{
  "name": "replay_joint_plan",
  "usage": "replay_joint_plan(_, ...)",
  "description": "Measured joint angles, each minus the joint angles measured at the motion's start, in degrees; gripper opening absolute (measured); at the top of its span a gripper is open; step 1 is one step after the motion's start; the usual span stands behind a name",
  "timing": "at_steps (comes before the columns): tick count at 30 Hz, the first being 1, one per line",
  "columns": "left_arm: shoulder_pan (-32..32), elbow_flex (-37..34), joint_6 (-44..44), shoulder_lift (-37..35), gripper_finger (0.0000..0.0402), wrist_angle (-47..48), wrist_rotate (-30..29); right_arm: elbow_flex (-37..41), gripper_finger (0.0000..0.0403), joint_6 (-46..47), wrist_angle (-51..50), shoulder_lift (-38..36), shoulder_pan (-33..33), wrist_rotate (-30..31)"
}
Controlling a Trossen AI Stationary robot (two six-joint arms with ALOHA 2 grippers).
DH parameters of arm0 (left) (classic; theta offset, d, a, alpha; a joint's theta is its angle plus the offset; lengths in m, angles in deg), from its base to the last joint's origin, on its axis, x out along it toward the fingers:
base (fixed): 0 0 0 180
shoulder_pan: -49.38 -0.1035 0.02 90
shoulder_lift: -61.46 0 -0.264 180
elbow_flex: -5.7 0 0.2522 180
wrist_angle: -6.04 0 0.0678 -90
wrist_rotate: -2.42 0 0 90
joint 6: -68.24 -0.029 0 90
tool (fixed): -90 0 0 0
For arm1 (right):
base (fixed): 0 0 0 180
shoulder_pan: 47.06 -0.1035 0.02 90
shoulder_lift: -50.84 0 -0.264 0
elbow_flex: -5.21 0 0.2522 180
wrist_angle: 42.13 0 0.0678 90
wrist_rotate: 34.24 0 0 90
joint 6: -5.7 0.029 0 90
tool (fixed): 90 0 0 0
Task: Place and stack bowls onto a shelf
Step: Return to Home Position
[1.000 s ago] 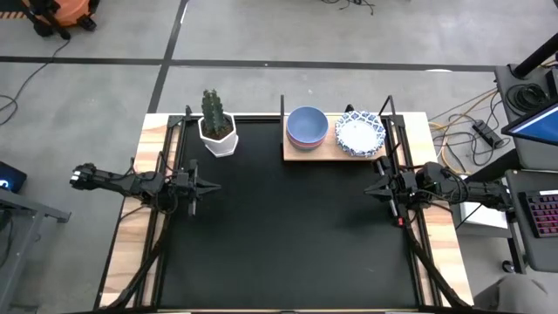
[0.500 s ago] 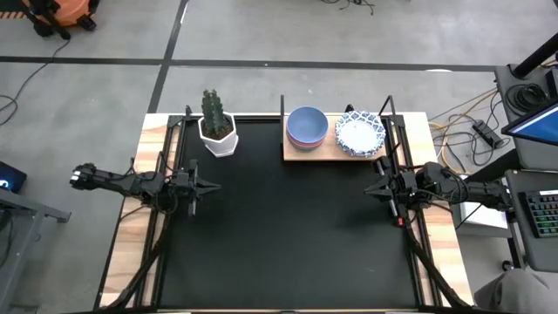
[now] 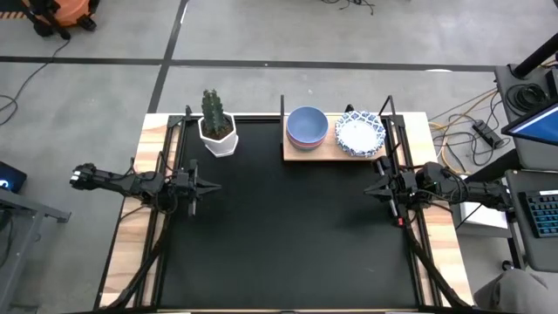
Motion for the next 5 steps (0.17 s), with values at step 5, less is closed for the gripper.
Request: replay_joint_plan(5, 0.0, 0.0, 0.0, 0.0, 0.0000, 0.0, 0.0, 0.0, 0.0009, 0.0, 0.0, 0.0, 0.0, 0.0)
